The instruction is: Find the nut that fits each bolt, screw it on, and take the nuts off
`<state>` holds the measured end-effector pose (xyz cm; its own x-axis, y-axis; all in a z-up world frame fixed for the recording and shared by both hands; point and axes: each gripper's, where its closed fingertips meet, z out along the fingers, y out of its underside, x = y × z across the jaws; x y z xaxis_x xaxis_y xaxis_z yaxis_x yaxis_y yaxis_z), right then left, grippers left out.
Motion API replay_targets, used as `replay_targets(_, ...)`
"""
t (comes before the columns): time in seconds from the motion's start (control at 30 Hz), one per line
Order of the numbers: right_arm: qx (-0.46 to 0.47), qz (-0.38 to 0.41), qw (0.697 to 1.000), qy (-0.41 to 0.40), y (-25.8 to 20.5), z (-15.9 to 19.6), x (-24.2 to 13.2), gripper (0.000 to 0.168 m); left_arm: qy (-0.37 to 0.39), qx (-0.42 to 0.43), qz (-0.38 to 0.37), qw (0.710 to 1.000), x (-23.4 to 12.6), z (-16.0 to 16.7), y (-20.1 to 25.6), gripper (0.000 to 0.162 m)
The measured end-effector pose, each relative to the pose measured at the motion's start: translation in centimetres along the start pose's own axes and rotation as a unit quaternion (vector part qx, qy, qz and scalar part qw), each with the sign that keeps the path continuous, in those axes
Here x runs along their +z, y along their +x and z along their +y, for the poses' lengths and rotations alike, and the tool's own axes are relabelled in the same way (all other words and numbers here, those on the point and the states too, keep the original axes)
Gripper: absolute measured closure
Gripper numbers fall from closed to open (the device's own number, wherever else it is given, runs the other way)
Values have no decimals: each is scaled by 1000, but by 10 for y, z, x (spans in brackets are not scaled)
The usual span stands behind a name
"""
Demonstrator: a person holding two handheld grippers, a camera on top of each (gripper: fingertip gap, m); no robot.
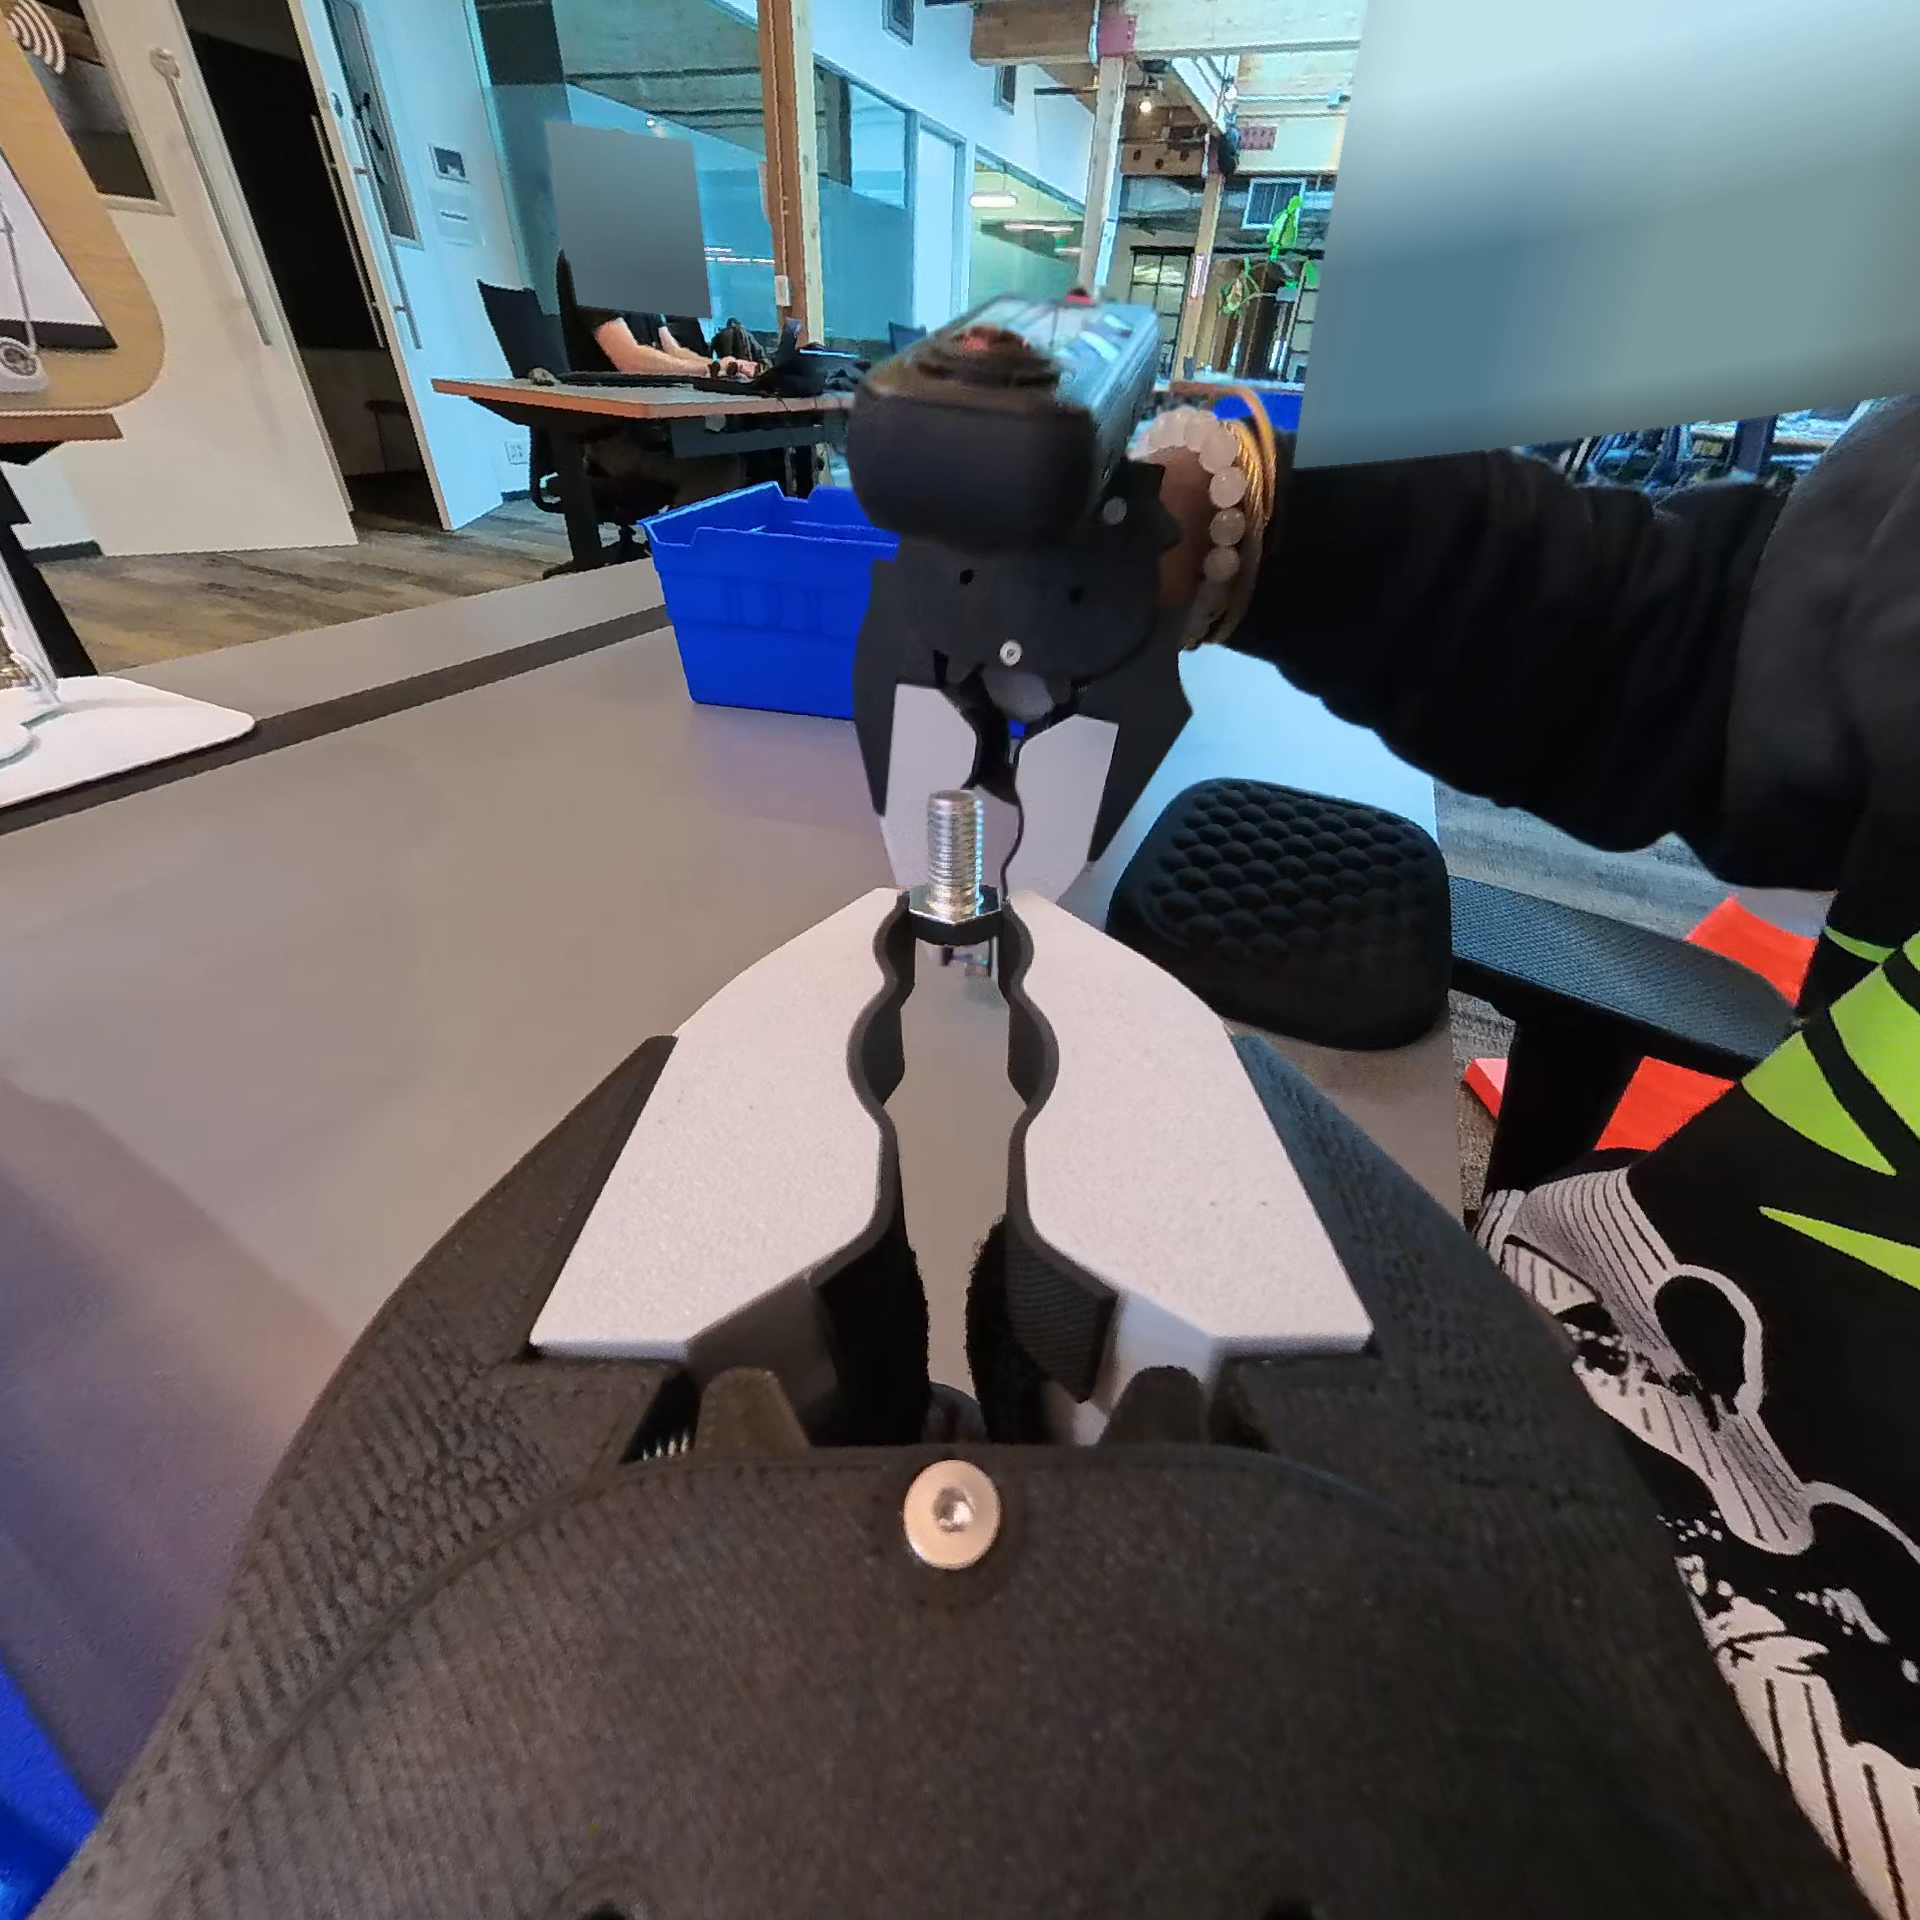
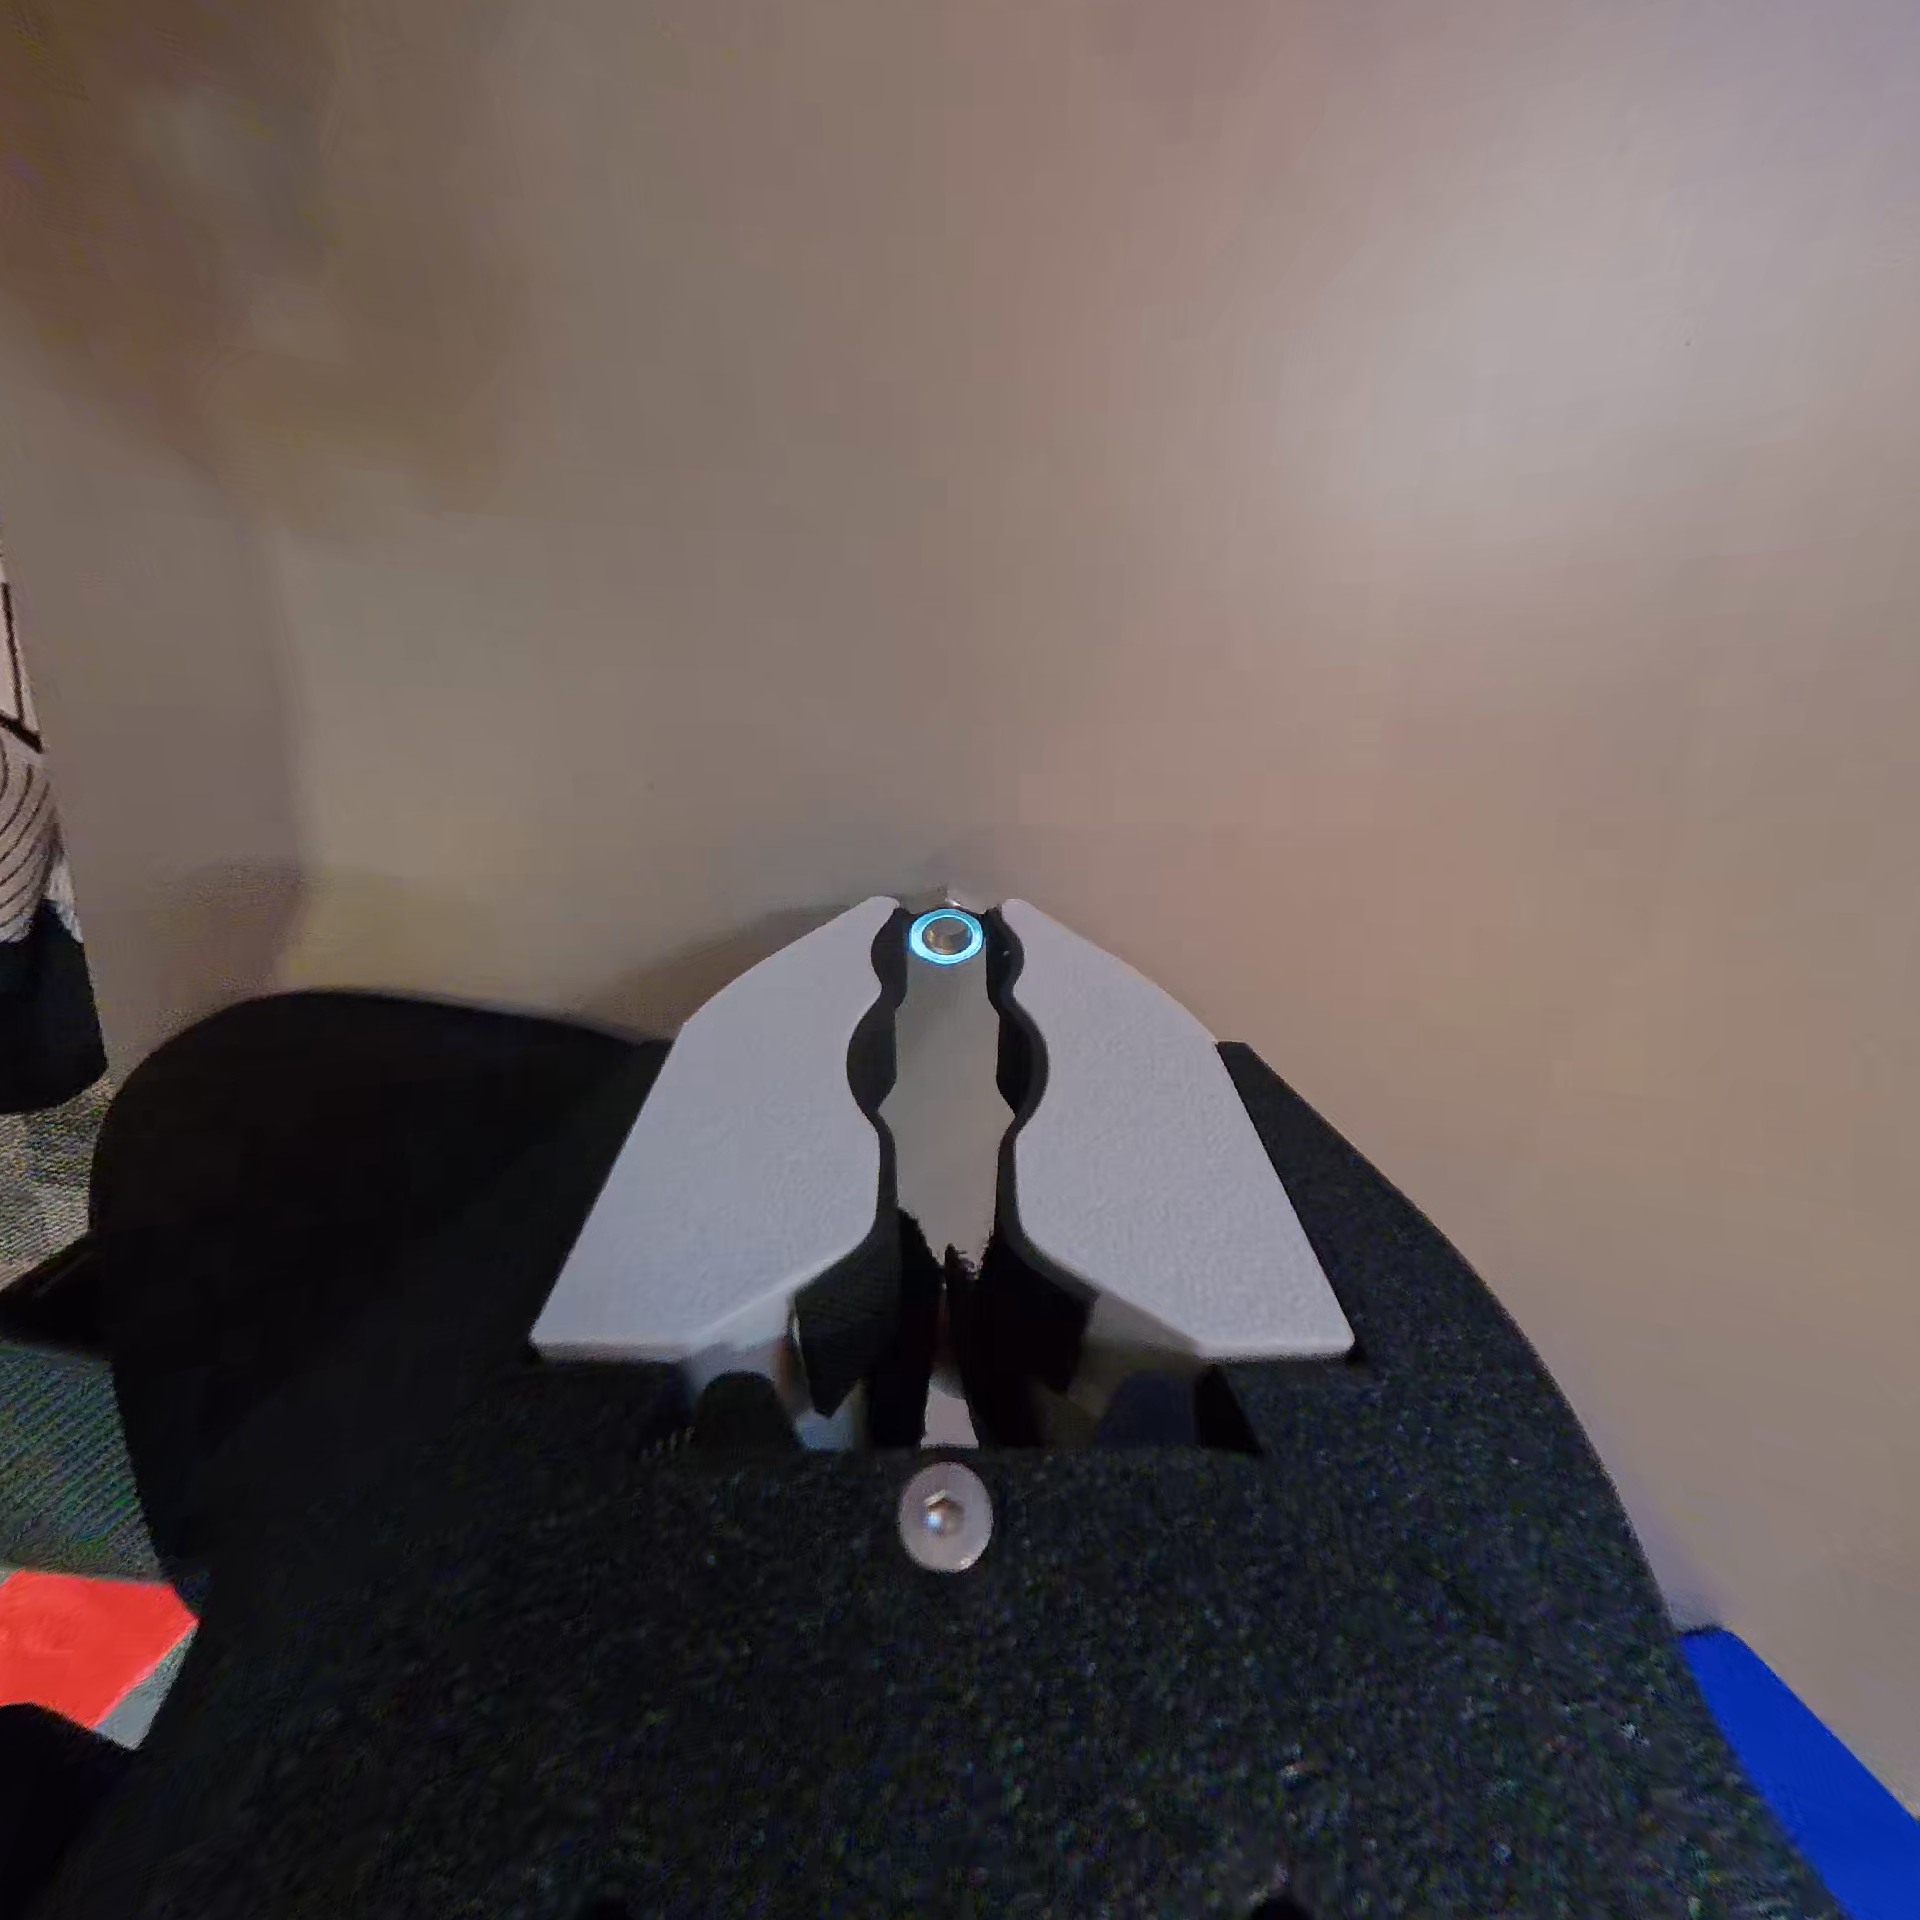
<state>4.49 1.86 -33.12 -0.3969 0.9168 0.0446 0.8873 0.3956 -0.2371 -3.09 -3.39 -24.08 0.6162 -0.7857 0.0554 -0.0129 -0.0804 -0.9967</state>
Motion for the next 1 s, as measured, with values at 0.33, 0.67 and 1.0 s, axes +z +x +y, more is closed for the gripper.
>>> replay_targets(0.33, 8, -5, 1000, 3, -1, -8, 14, 149, 0, 1, 2, 1000, 0, 0, 1, 147)
replay_targets(0.67, 55, -10, 995, 82, -1, -7, 4, 146, 1, 1, 2, 1000, 0, 0, 1, 147)
replay_targets(1.0, 75, -7, 994, 82, 1, -5, 9, 148, 0, 1, 2, 1000, 0, 0, 1, 147)
